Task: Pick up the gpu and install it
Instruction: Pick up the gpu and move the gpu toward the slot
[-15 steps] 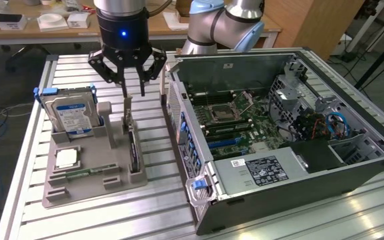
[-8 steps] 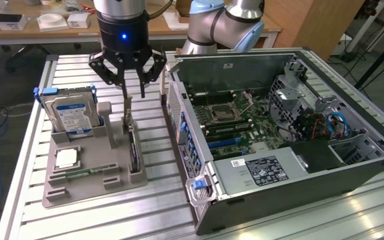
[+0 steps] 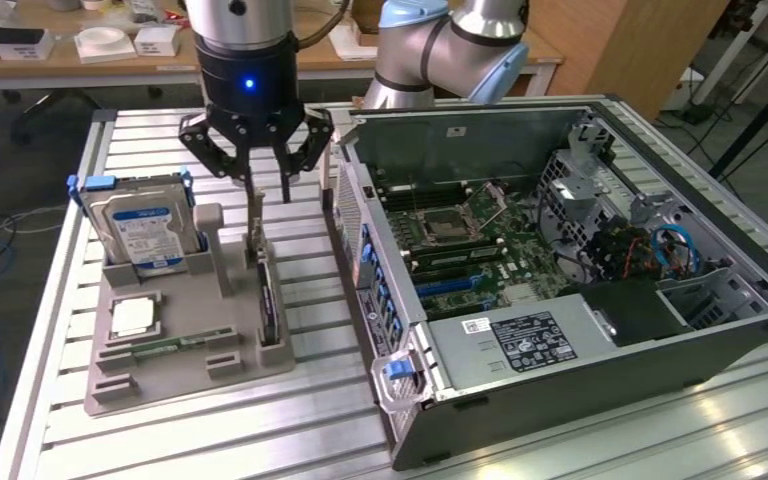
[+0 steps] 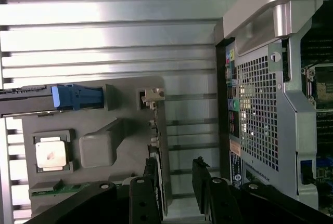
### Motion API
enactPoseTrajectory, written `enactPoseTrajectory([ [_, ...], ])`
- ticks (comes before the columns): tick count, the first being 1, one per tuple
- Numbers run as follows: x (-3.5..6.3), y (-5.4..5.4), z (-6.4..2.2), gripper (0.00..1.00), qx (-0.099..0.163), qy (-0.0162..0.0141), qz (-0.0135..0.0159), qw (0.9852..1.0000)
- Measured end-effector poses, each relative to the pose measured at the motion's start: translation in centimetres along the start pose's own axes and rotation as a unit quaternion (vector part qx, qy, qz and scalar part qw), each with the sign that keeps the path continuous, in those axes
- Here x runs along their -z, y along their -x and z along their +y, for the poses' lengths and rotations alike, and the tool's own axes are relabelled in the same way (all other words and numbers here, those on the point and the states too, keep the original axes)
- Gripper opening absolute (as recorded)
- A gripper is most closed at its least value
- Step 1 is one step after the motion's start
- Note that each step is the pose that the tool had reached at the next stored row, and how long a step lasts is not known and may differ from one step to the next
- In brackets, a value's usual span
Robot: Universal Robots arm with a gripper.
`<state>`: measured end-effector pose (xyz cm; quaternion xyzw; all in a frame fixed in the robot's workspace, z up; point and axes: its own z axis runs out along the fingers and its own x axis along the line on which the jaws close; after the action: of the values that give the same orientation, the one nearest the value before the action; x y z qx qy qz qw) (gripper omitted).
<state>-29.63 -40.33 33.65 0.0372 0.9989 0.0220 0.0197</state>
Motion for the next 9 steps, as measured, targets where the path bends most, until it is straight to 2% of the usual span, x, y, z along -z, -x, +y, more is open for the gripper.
enactPoseTrajectory([
  [9, -1.28, -0.4, -0.57, 0.41, 0.0, -0.0009, -0.0001, 1.0],
])
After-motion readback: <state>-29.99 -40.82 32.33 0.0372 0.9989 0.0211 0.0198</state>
